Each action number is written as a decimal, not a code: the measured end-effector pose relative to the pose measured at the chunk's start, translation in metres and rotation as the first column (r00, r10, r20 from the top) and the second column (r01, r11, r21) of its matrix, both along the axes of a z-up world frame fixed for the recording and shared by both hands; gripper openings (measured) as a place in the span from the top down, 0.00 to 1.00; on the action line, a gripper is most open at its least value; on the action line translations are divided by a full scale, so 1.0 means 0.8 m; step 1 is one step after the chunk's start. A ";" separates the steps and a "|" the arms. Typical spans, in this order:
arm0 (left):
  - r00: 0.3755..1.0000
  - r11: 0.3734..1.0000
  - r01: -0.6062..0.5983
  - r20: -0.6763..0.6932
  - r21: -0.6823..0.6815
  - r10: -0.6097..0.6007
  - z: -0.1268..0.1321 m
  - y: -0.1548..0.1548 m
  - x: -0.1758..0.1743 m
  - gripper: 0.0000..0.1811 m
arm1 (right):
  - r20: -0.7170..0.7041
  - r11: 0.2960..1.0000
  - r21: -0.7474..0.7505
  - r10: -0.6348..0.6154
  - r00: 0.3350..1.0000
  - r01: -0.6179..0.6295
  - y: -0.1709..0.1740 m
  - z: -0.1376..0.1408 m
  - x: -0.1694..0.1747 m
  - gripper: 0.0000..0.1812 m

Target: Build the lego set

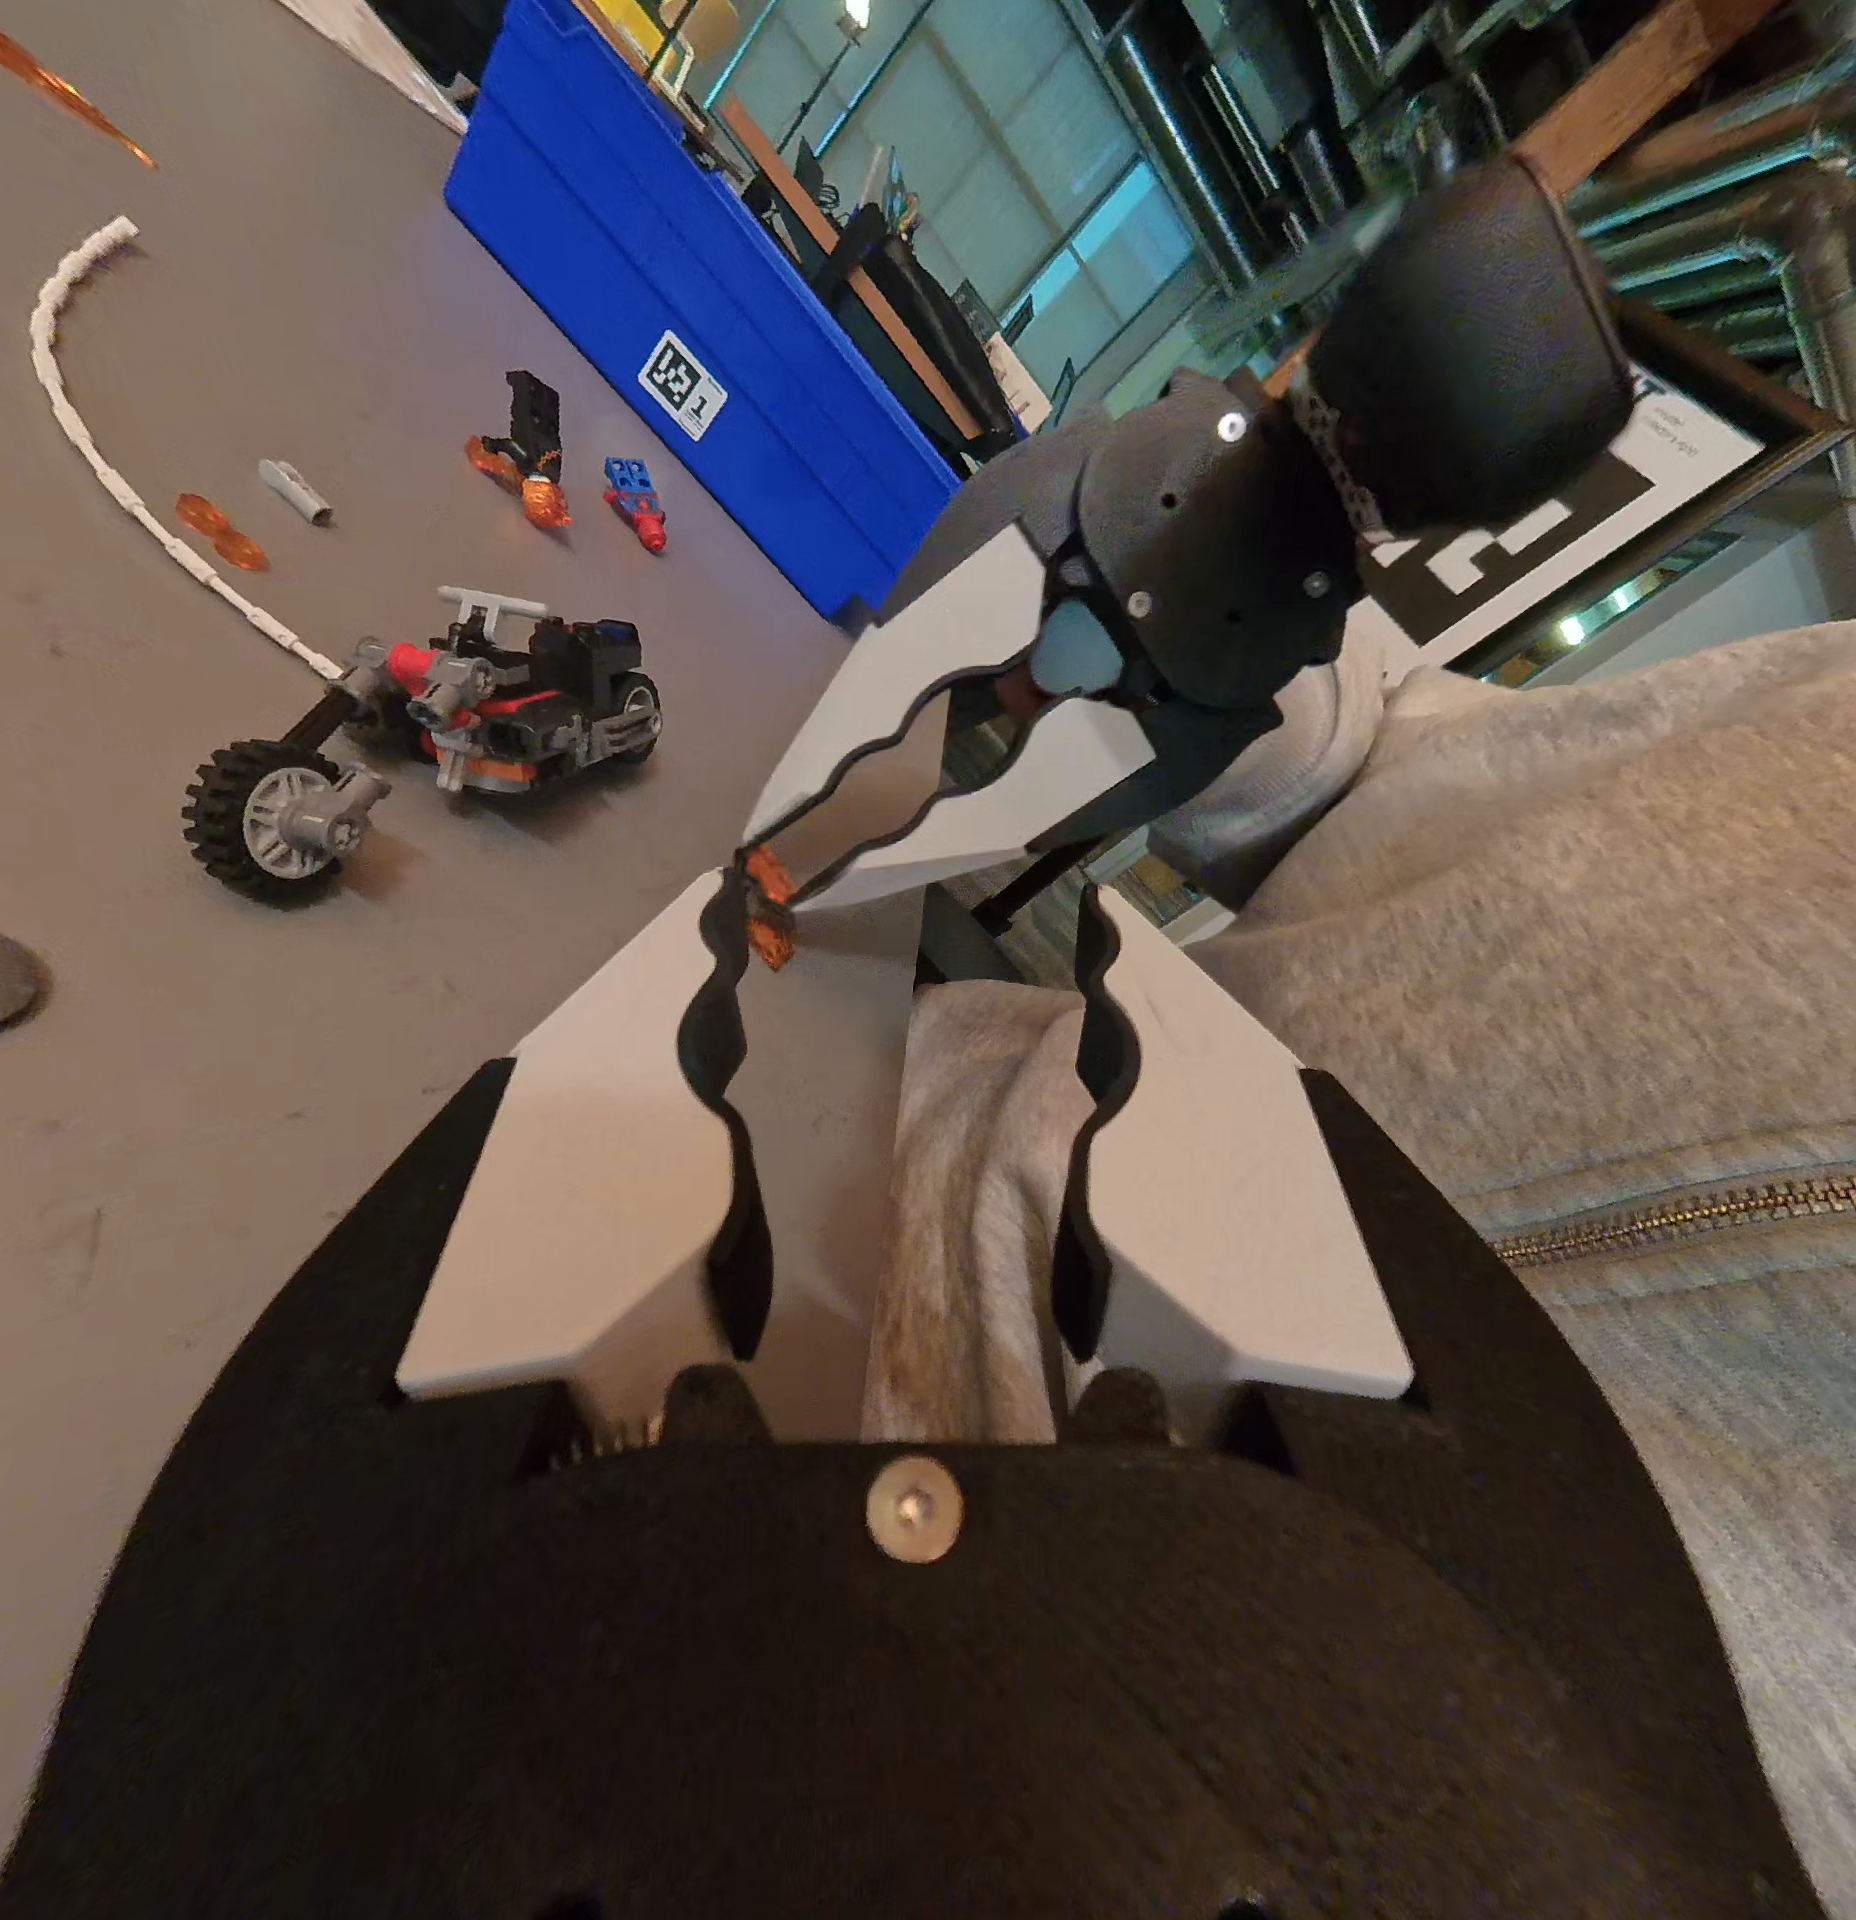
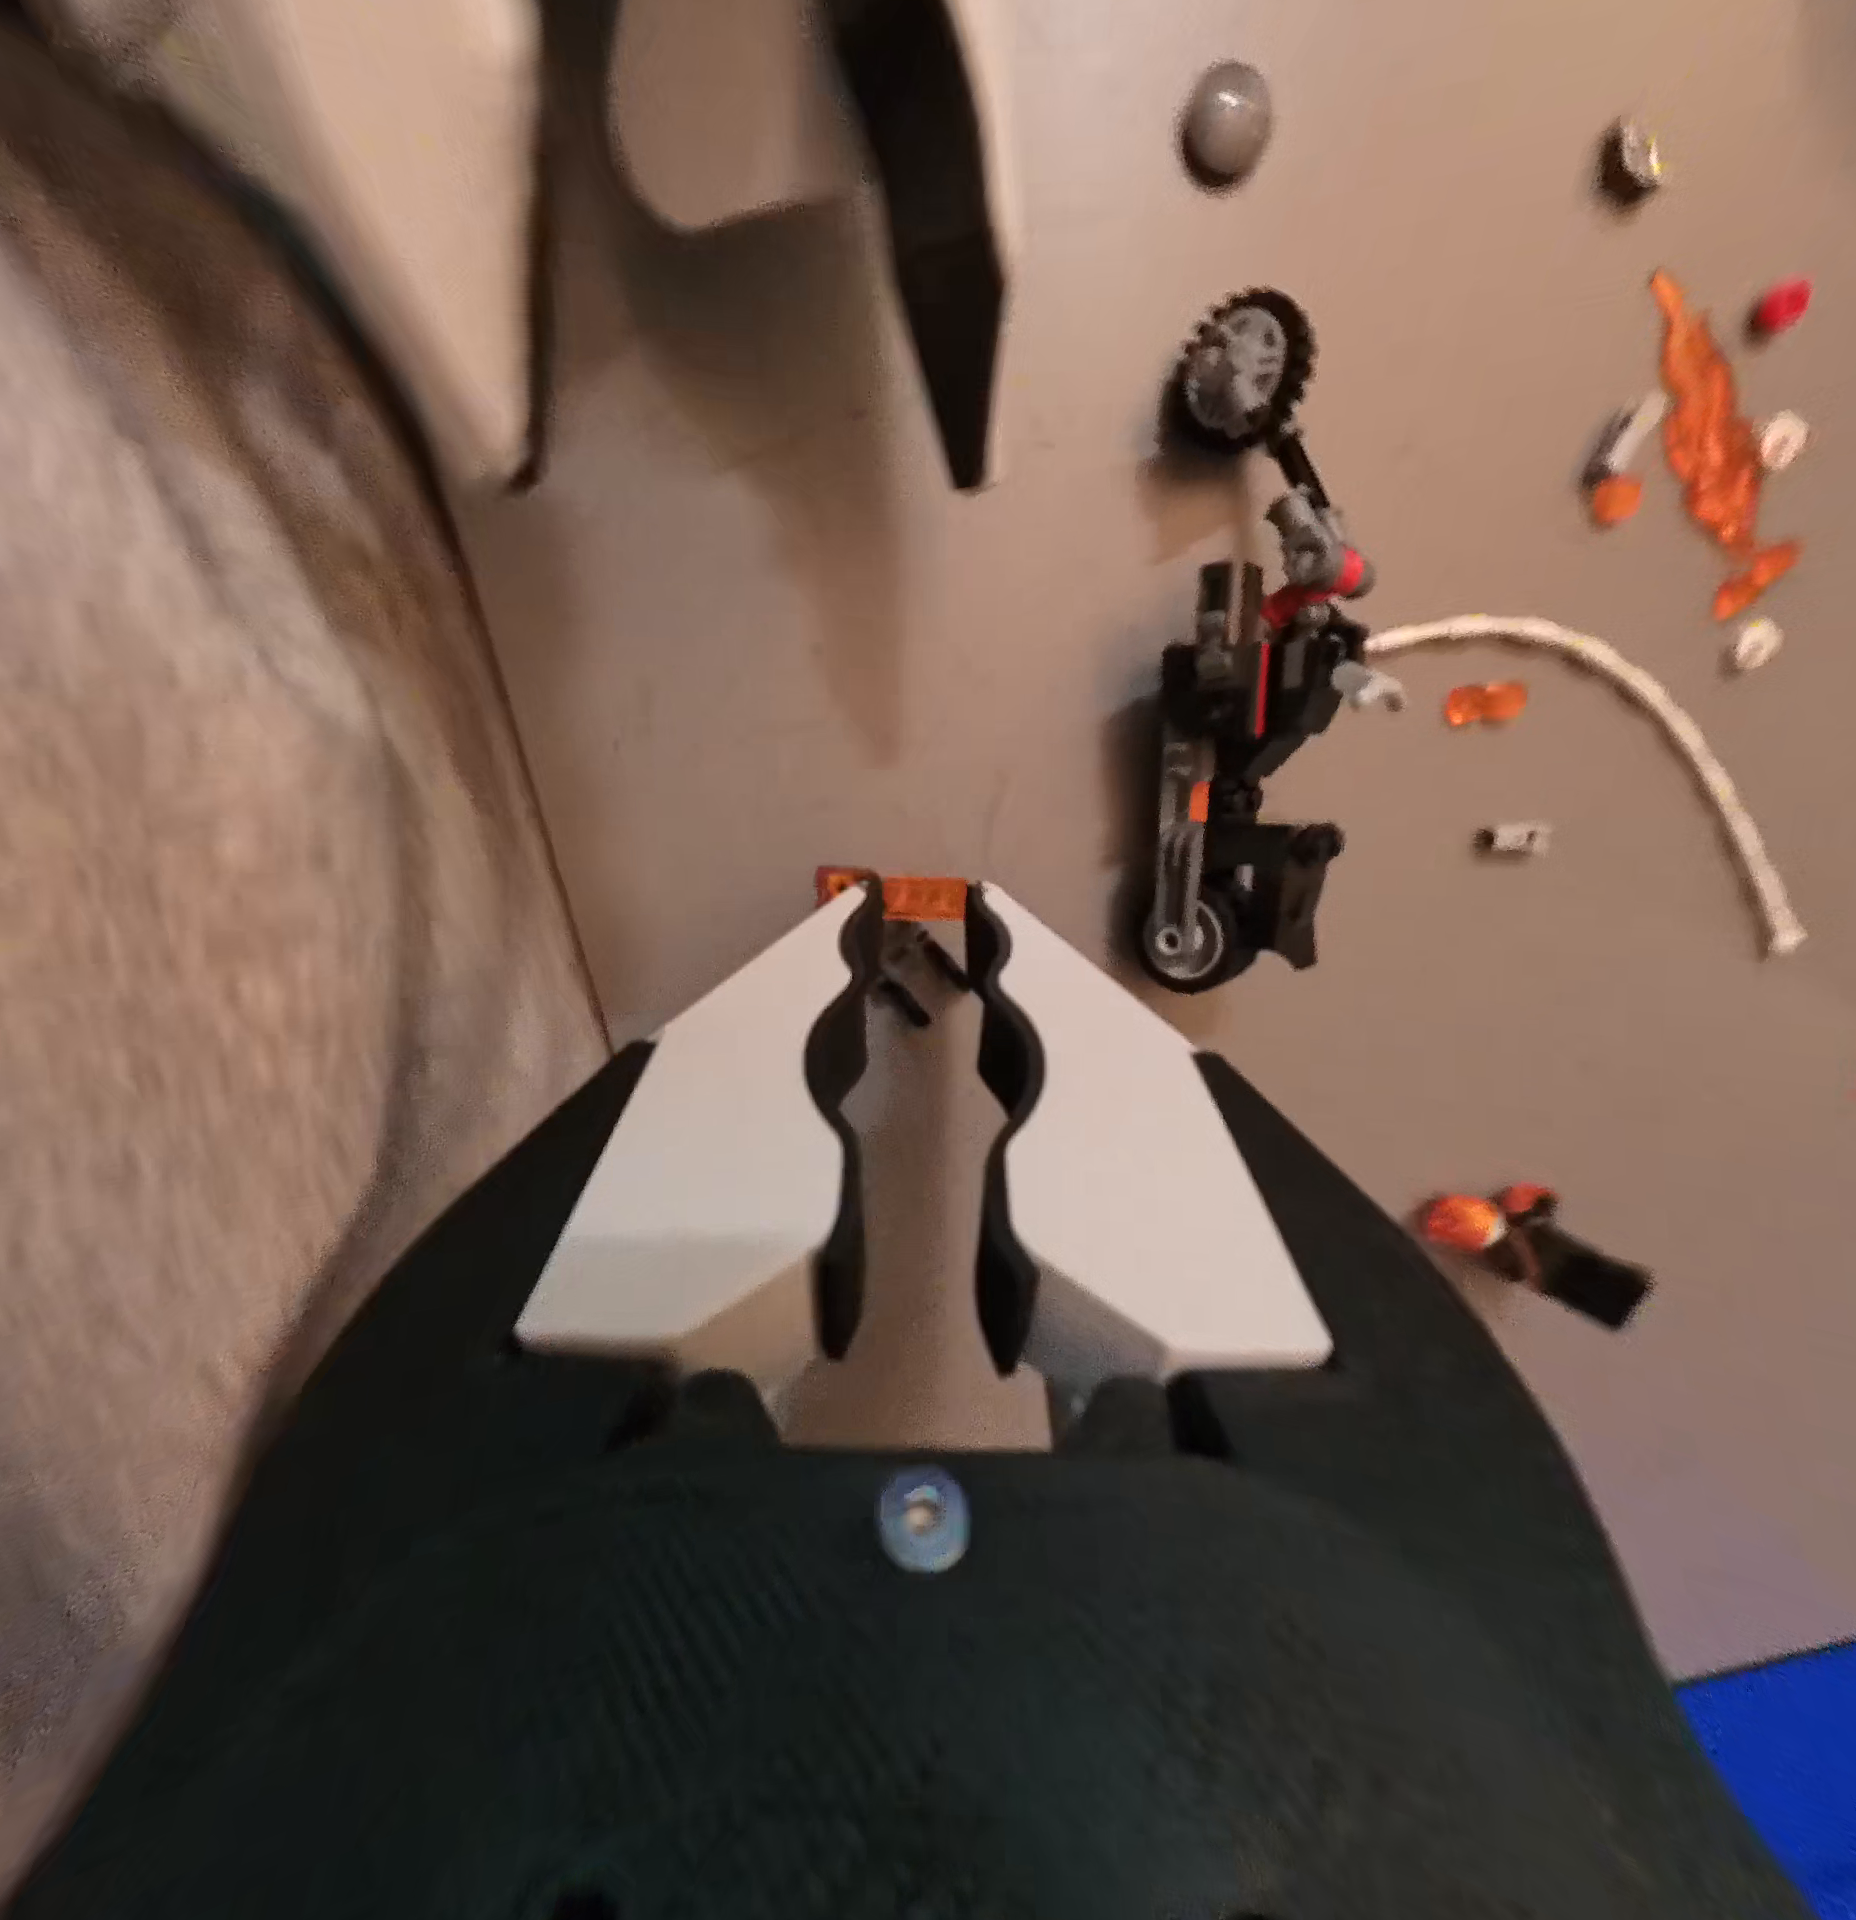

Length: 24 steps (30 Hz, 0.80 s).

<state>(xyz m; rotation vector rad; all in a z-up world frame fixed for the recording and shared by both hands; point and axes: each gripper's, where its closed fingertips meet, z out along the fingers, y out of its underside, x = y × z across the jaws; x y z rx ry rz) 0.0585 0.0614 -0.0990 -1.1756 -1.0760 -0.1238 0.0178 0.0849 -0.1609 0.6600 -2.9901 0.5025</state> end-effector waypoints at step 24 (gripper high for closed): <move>1.000 1.000 0.016 0.008 0.015 -0.016 0.000 0.001 0.000 0.66 | 0.068 0.782 0.035 0.619 0.782 -0.622 0.017 -0.016 0.015 0.93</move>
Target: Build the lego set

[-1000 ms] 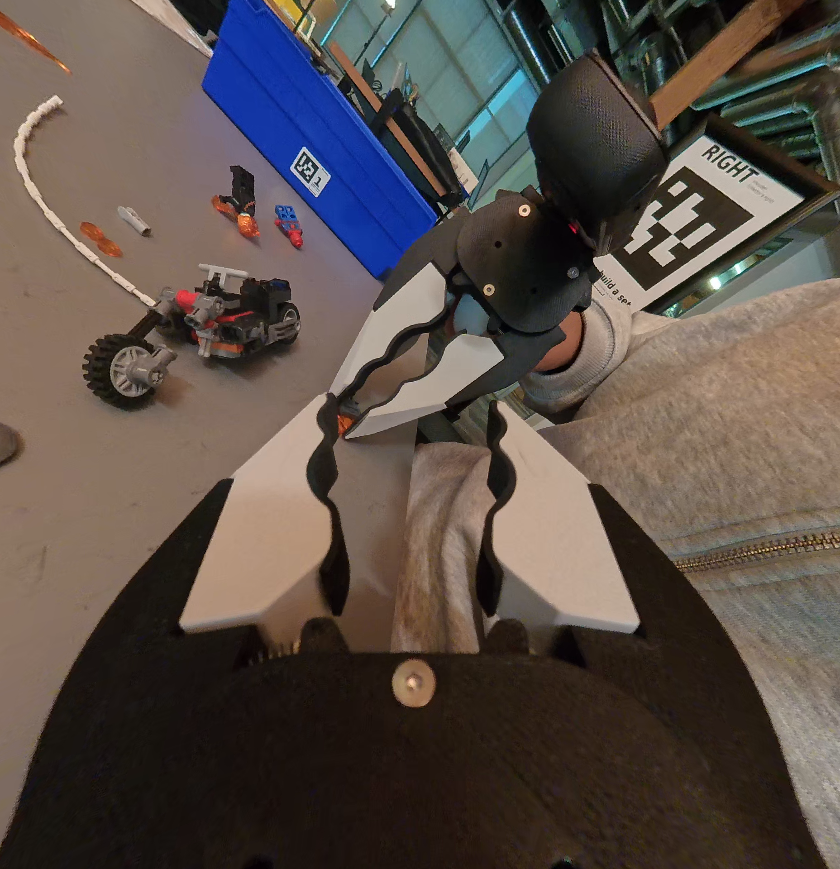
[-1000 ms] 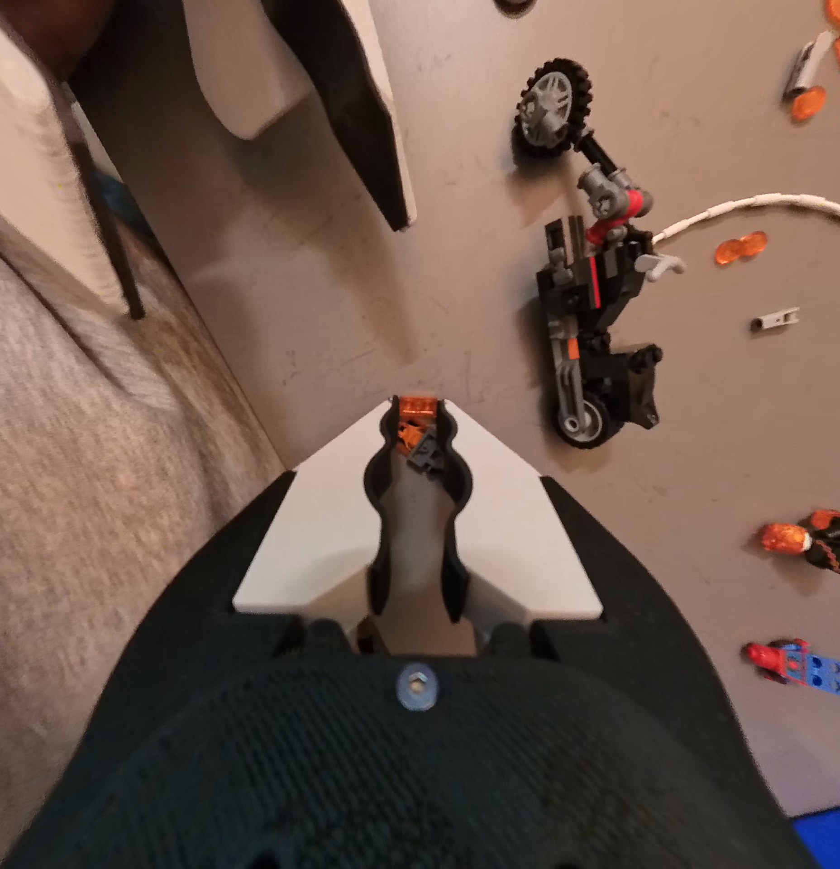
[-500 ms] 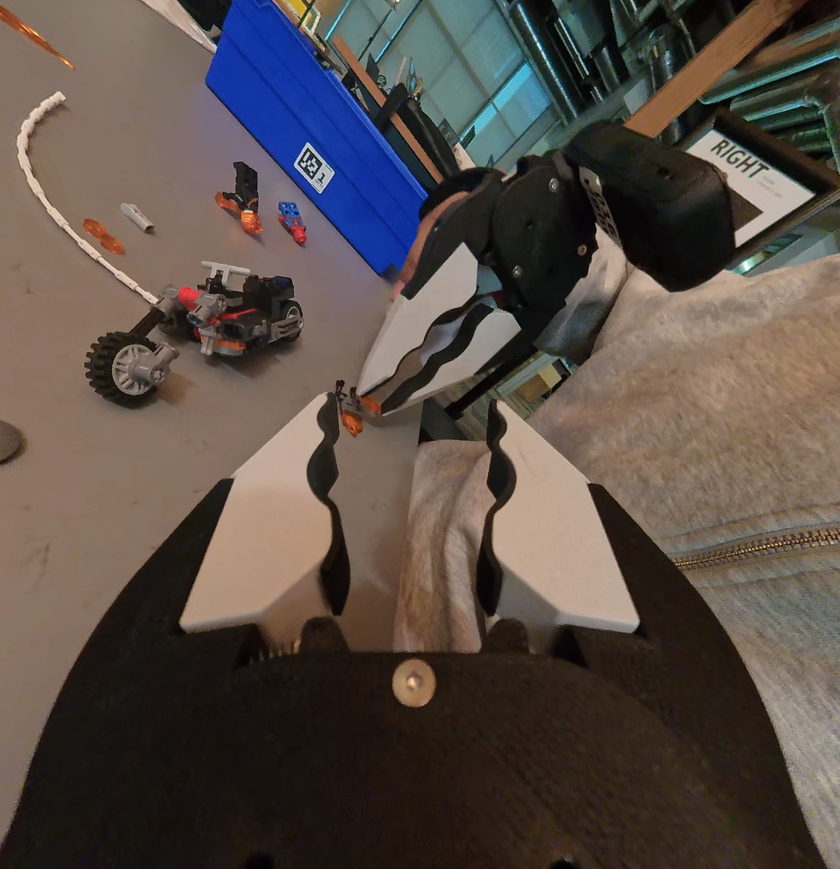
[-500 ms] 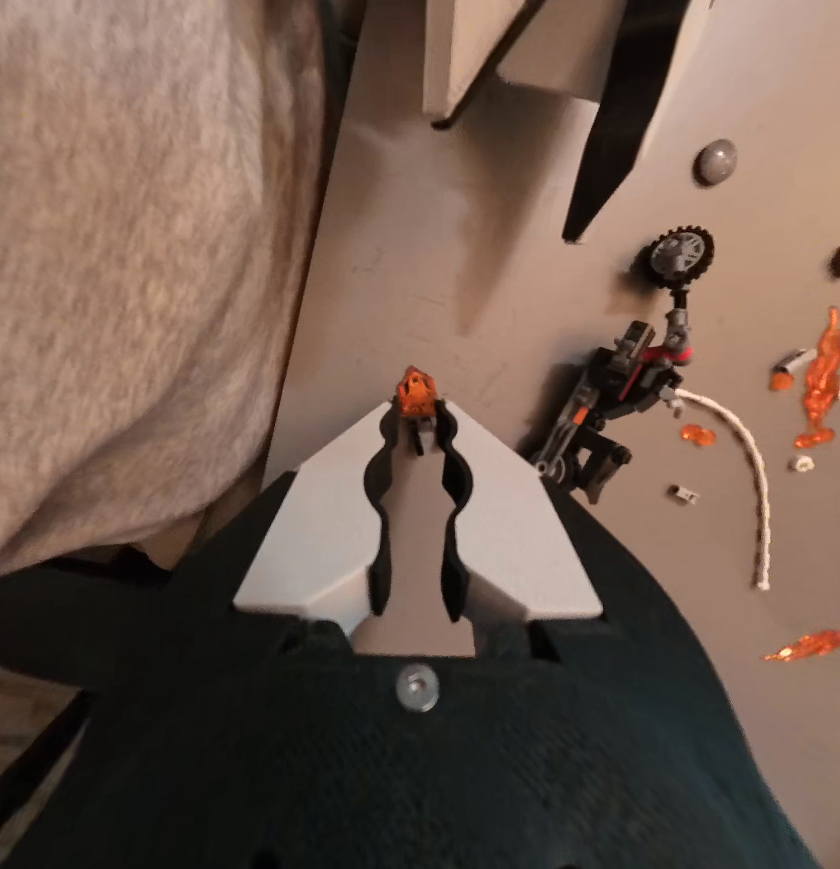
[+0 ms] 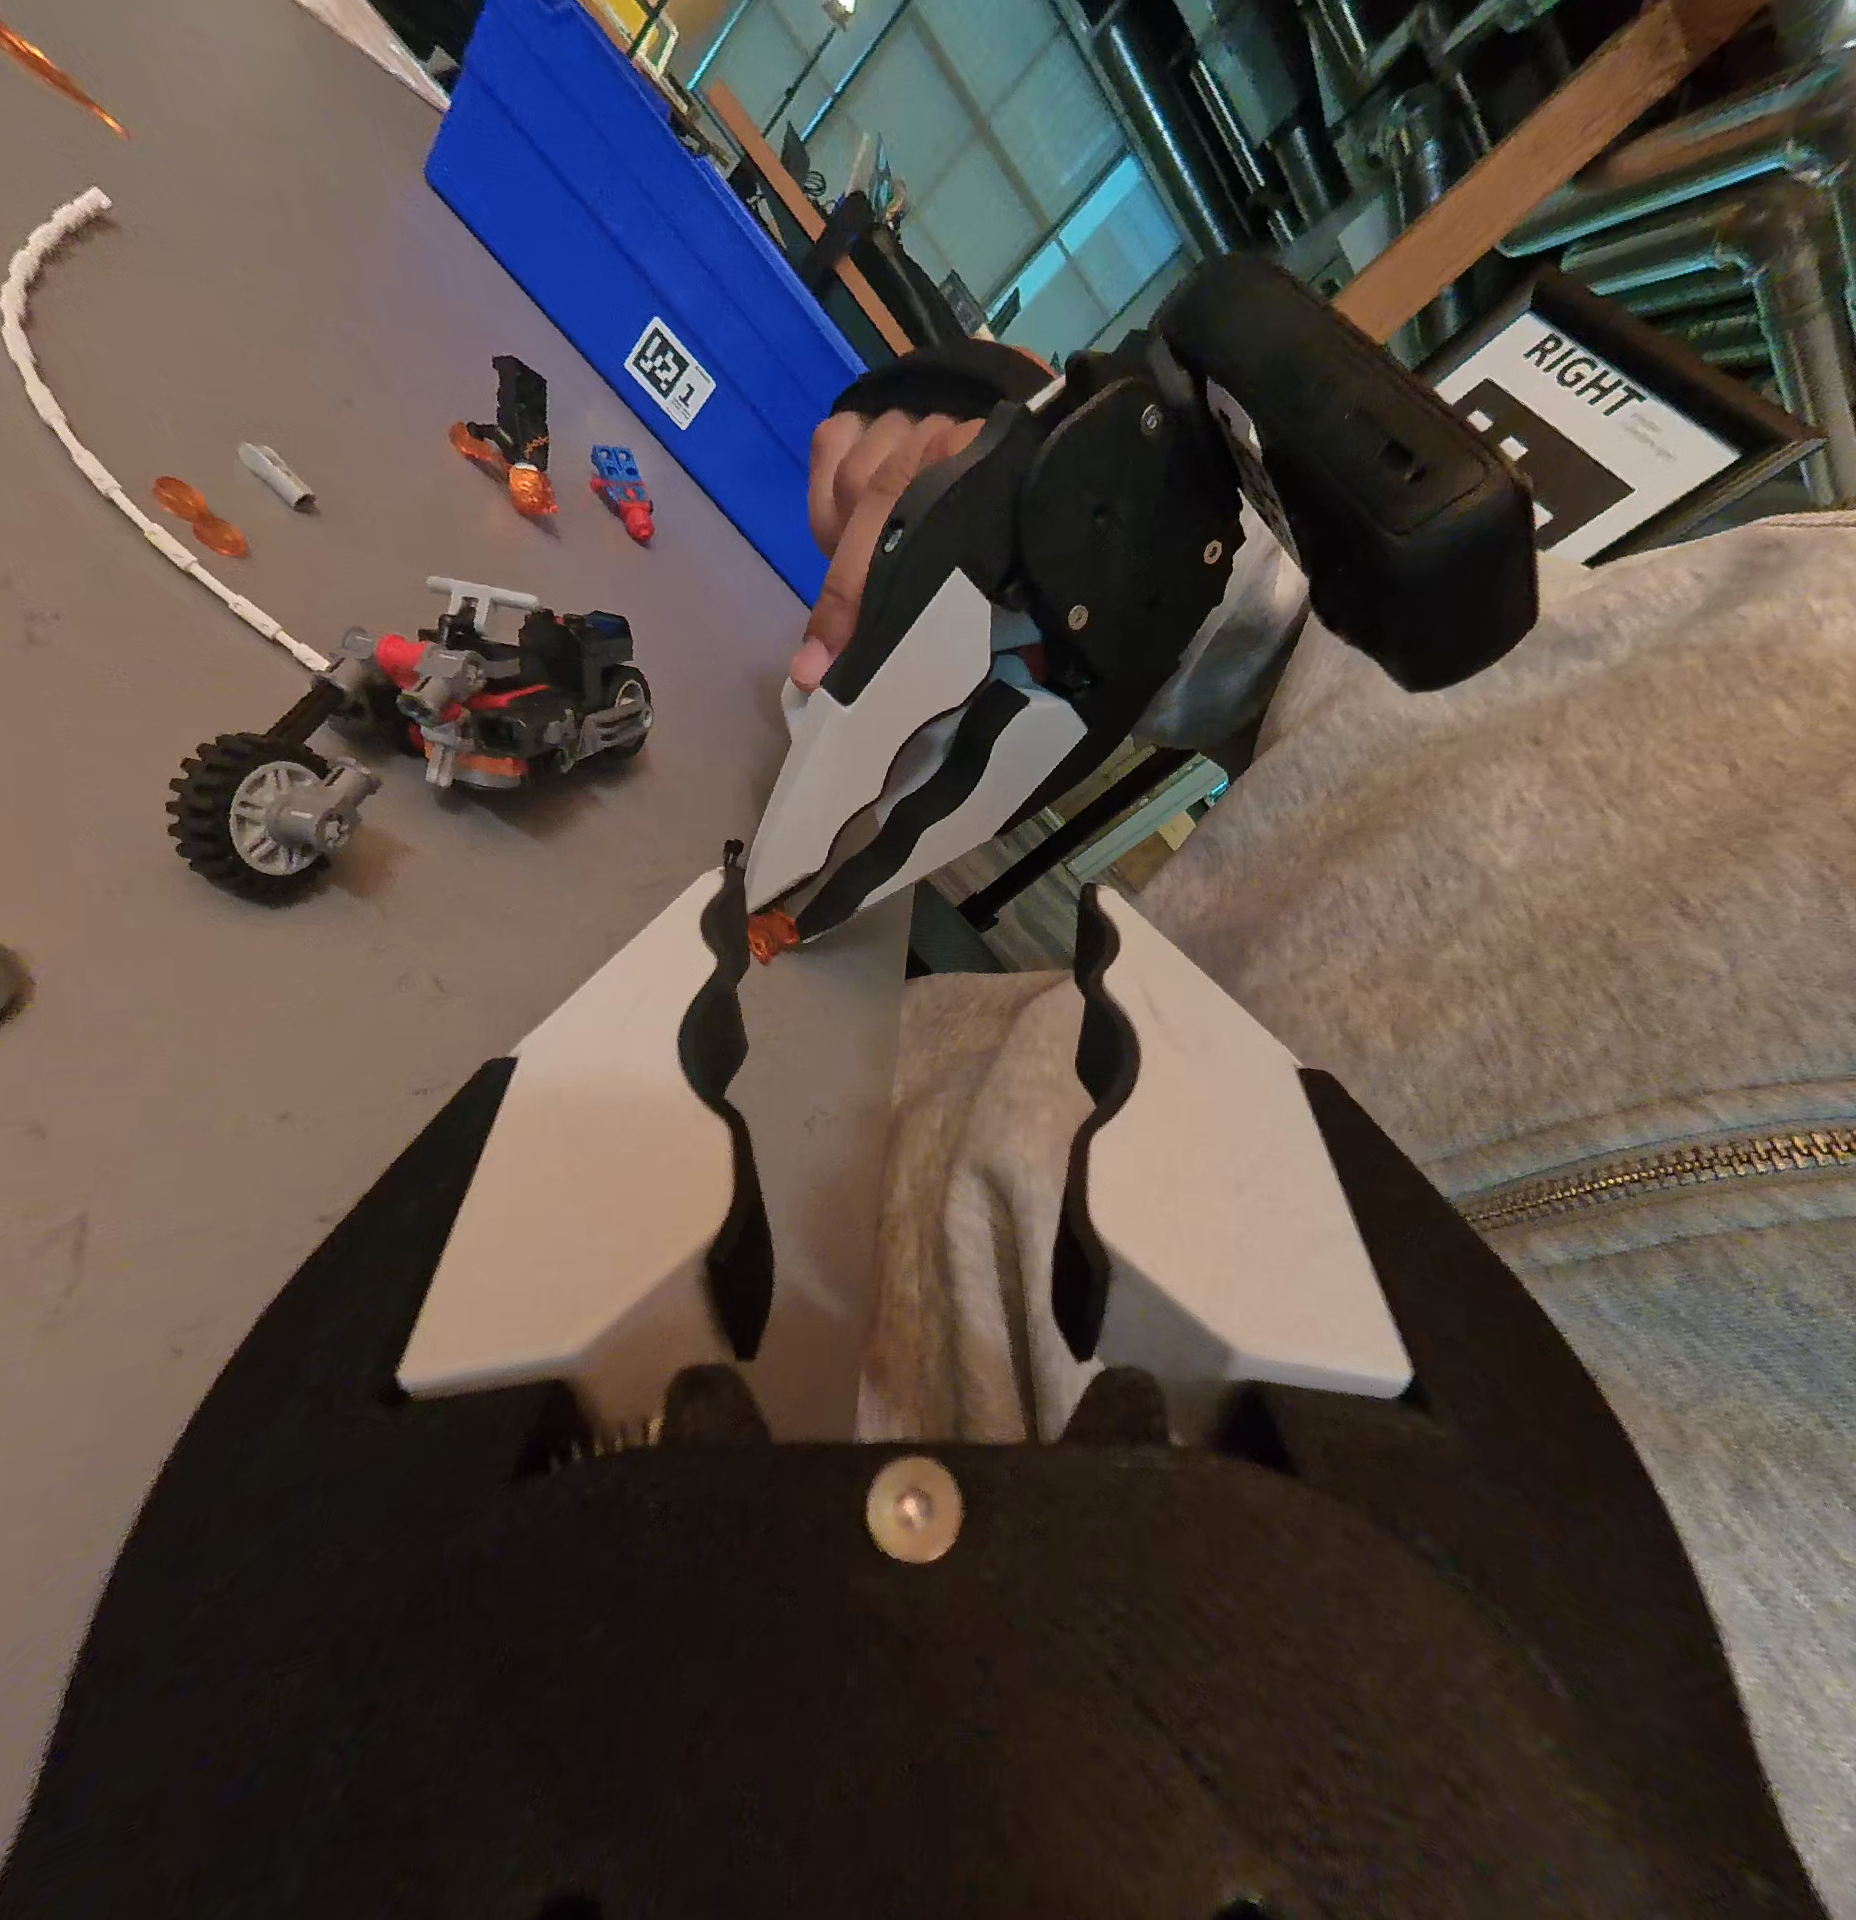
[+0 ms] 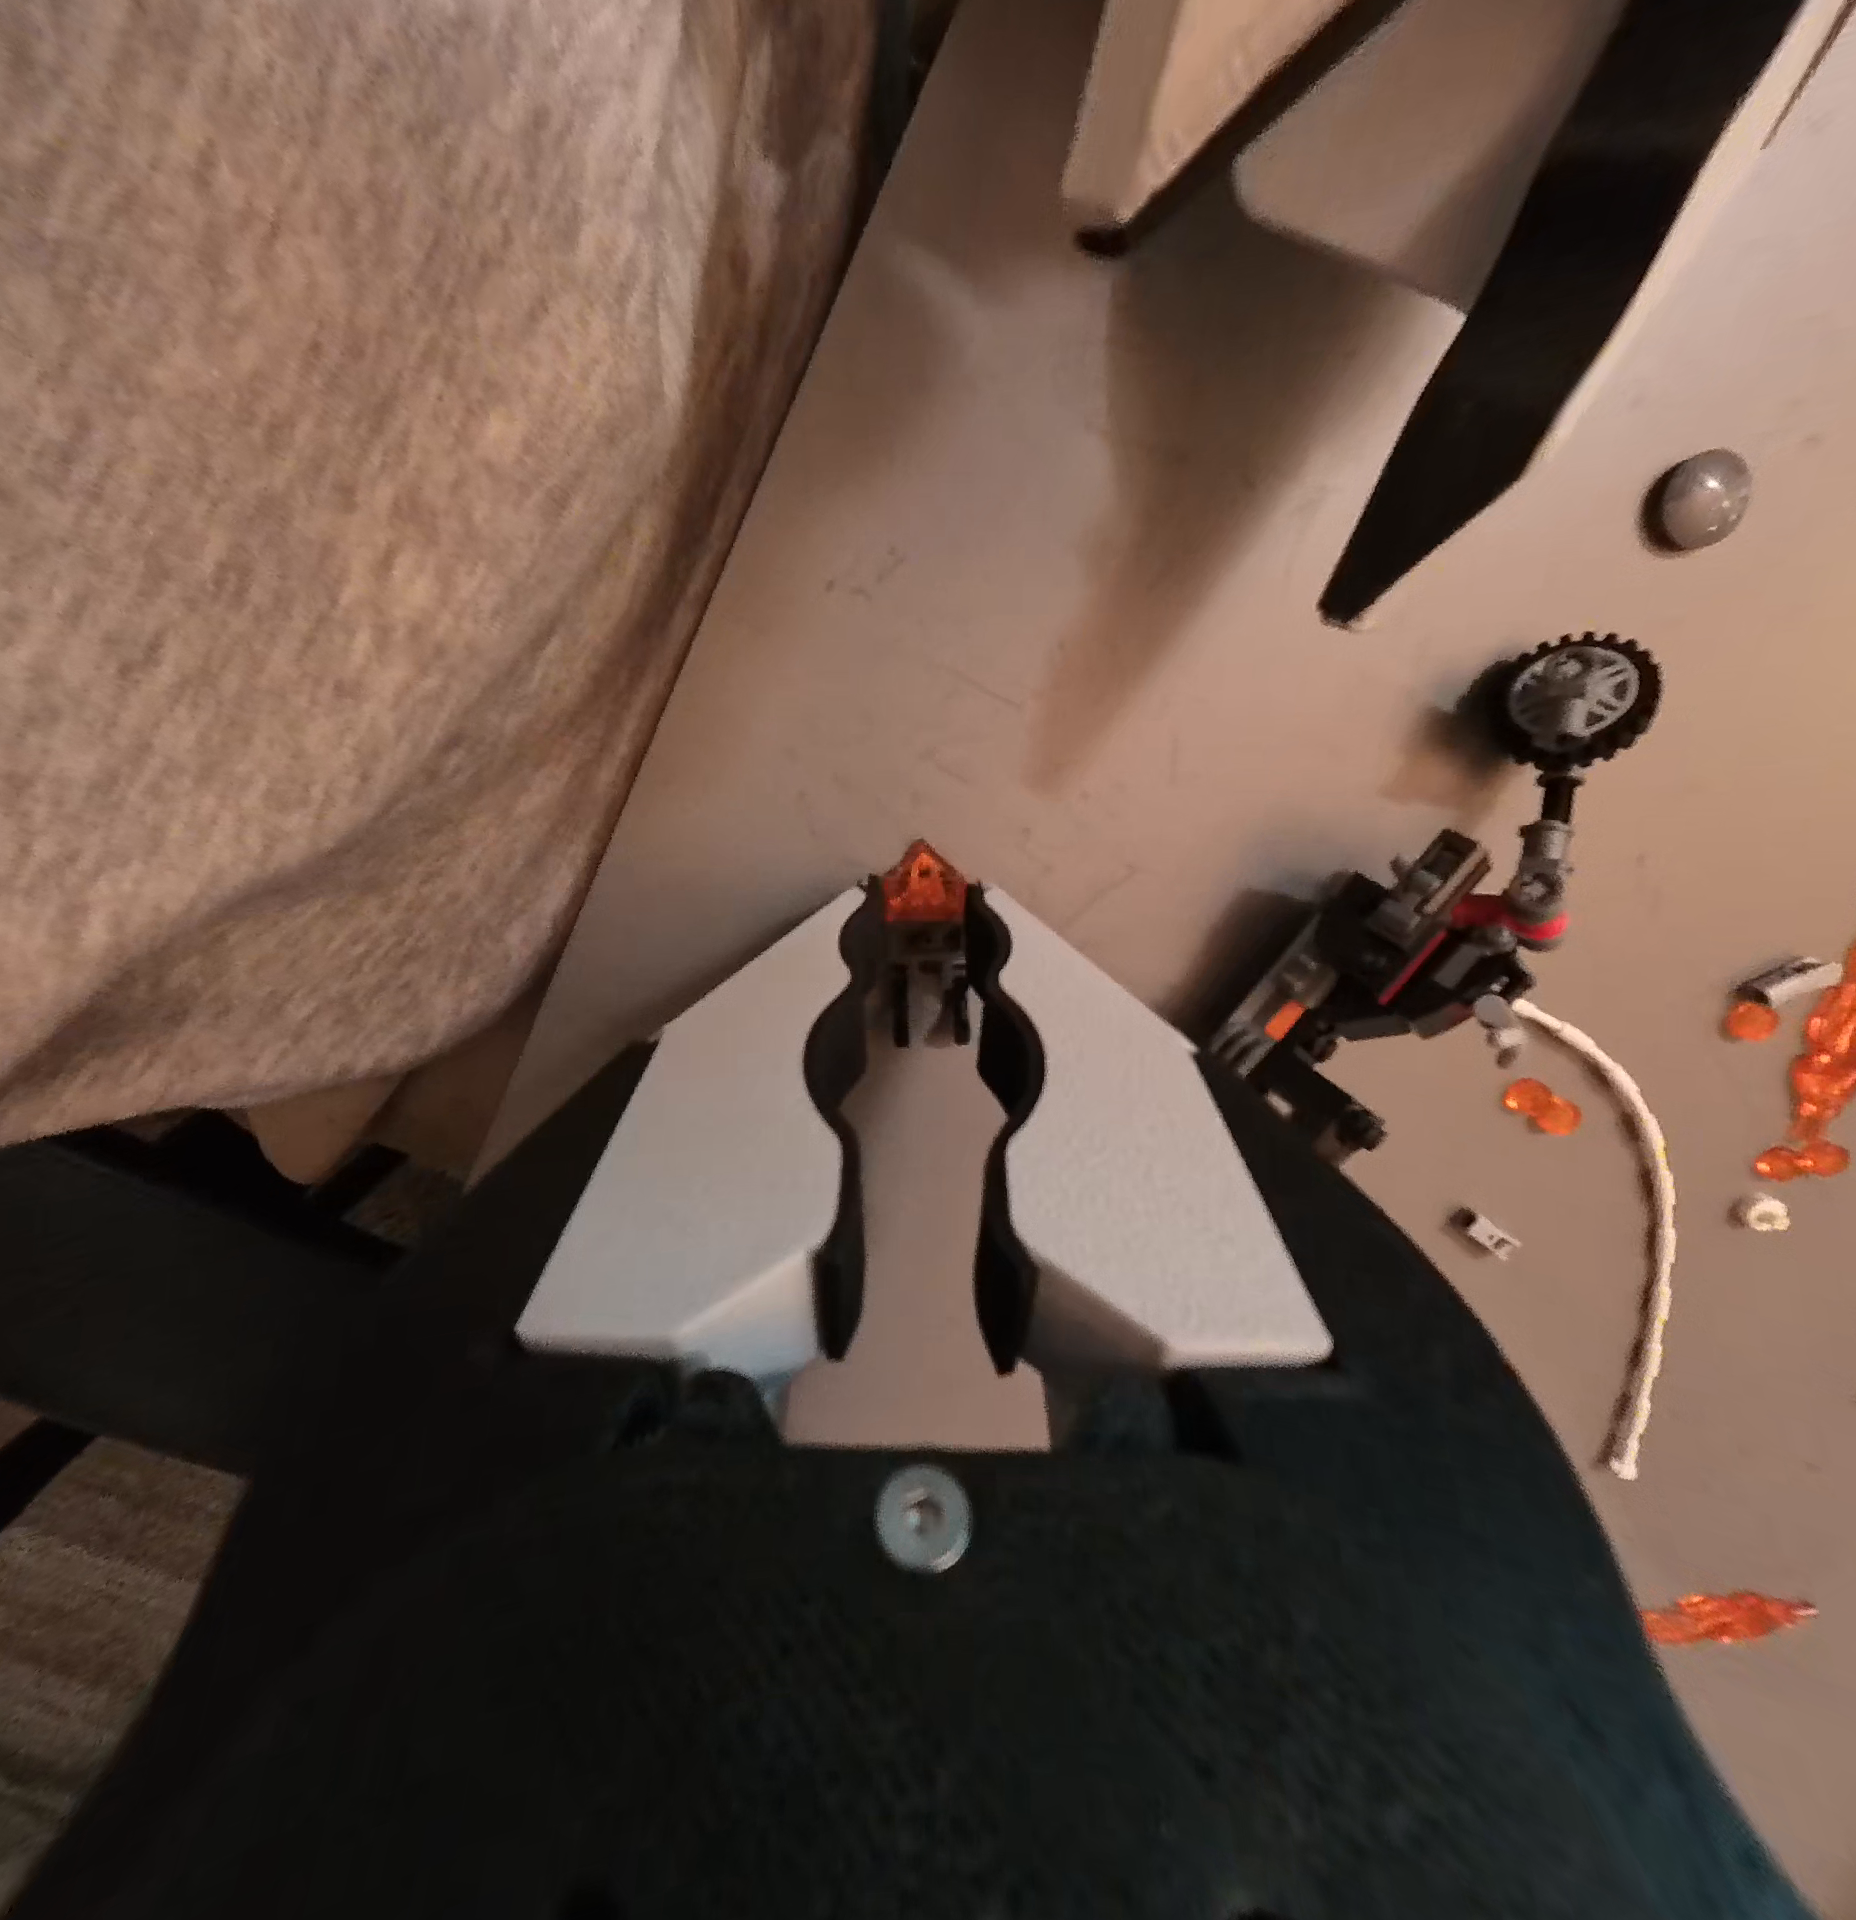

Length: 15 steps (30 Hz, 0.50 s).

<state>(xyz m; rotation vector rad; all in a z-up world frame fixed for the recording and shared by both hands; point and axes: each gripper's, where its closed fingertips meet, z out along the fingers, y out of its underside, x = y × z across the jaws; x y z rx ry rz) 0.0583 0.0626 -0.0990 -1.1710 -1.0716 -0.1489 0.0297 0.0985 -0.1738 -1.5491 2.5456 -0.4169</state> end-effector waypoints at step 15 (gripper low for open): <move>1.000 1.000 0.004 -0.004 0.014 -0.004 0.002 0.000 0.001 0.66 | 0.017 0.999 0.041 0.028 0.999 -0.029 0.005 0.000 0.000 0.93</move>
